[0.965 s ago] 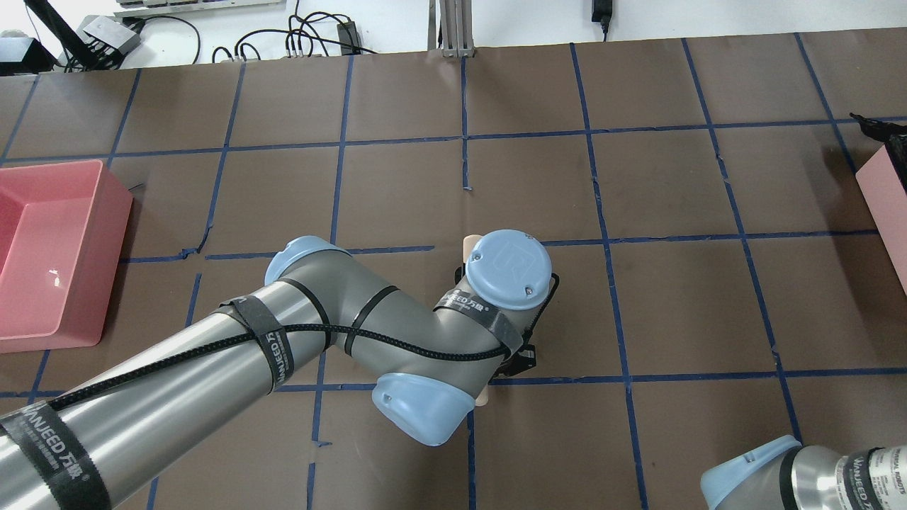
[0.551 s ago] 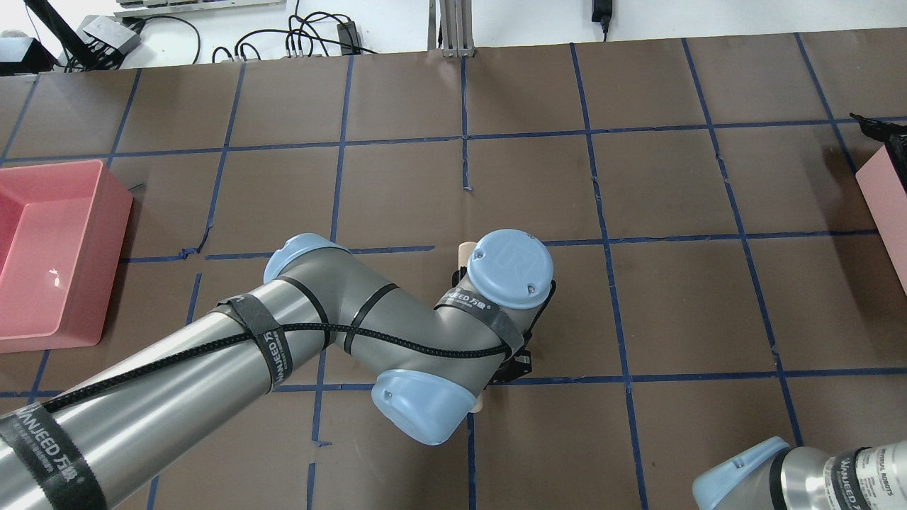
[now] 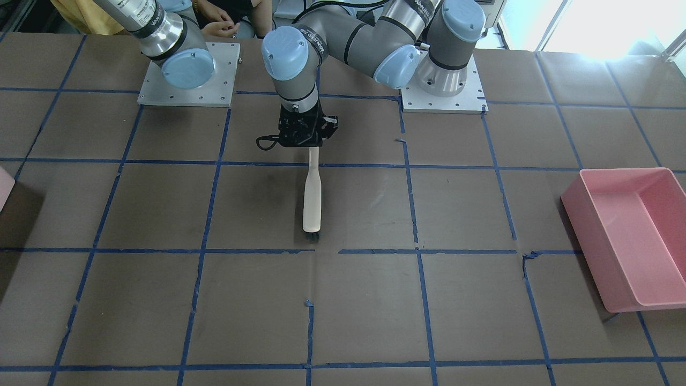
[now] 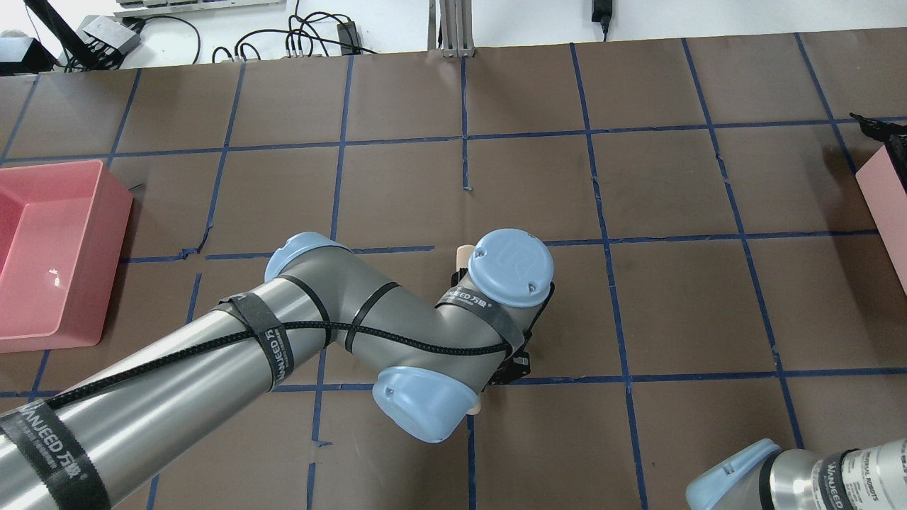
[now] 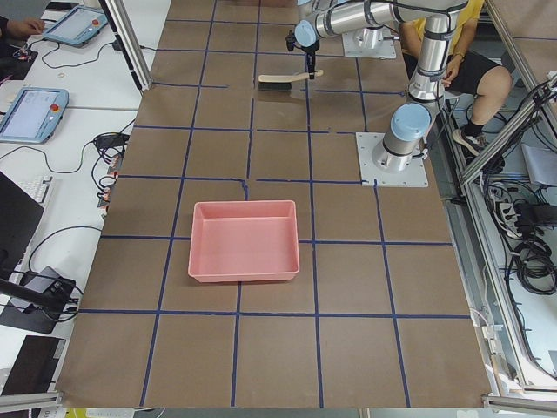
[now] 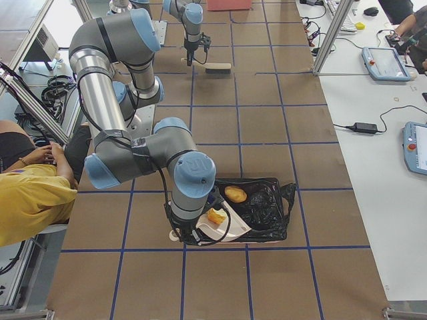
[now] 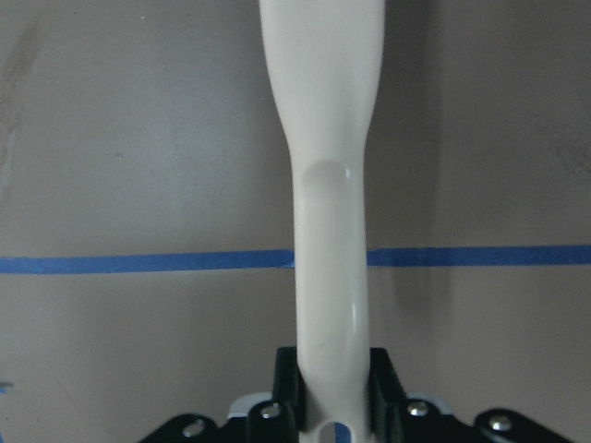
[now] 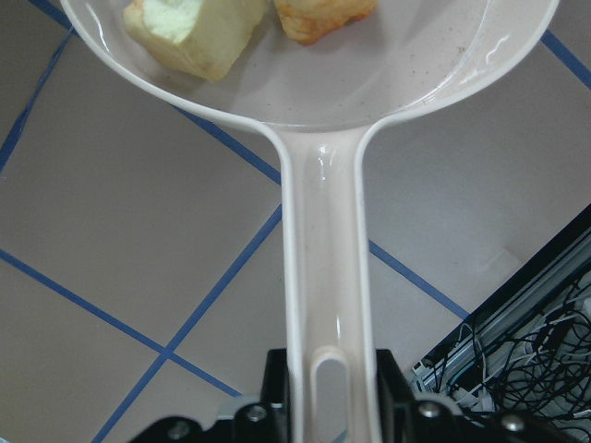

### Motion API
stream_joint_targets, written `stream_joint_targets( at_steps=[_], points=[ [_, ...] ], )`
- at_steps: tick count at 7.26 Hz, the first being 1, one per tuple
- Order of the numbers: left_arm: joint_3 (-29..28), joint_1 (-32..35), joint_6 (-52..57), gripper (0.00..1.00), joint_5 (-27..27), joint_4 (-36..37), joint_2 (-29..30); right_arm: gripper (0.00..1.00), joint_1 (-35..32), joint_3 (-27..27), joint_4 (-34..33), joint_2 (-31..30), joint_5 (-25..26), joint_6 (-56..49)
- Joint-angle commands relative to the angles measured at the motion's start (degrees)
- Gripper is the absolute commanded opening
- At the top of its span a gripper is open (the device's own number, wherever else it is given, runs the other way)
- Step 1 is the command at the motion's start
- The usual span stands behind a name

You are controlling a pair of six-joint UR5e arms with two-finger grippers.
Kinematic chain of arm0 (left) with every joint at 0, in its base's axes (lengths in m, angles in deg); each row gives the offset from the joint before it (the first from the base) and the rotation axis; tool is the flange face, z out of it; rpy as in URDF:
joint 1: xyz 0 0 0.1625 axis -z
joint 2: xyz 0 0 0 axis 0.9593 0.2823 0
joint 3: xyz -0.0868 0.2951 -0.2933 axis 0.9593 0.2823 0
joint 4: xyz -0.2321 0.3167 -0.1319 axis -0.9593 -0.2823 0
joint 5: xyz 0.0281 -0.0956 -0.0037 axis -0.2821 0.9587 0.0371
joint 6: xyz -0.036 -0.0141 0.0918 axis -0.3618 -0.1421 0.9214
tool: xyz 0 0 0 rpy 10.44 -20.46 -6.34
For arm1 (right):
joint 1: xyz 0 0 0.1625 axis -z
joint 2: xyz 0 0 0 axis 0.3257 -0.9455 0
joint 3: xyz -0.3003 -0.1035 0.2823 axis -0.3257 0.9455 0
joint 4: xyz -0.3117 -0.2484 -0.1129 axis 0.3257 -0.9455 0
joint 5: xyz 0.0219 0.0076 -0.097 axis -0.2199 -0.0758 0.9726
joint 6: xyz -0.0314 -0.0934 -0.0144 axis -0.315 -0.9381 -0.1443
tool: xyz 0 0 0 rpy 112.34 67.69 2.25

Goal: Sweep and dump trash in nearest bin
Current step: 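Tilt the dustpan over the black-lined bin with the right gripper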

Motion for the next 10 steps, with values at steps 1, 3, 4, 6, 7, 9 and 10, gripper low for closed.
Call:
stream_joint_targets(
  at_steps=[1,3,4,6,7,9,10],
  points=[
    [-0.01,0.00,-0.07,0.05,0.09,-0.01,0.53,0.00,-0.35,0.01,-0.92,-0.15,2.03,-0.26],
    [-0.01,0.00,-0.07,0.06,0.27,-0.01,0.54,0.00,-3.67,0.09,-3.11,-0.32,8.33,-0.08],
    [-0.01,0.00,-0.07,0.20,0.18,-0.01,0.62,0.00,-5.78,0.53,-4.60,-0.24,9.14,-0.34],
    [-0.01,0.00,-0.07,0.57,0.09,0.08,0.71,0.00,-6.59,0.36,-7.31,-0.06,11.95,-3.31],
    [-0.01,0.00,-0.07,0.57,0.09,0.08,0.71,0.00,-8.33,0.27,-10.29,0.11,12.49,-5.51],
    [-0.01,0.00,0.02,0.59,0.09,0.08,0.80,0.00,-9.49,0.44,-12.34,-0.23,11.97,-7.10],
    [-0.01,0.00,-0.07,0.69,0.44,0.17,0.80,0.00,-9.58,0.62,-12.78,-0.32,7.96,-6.76]
  ],
)
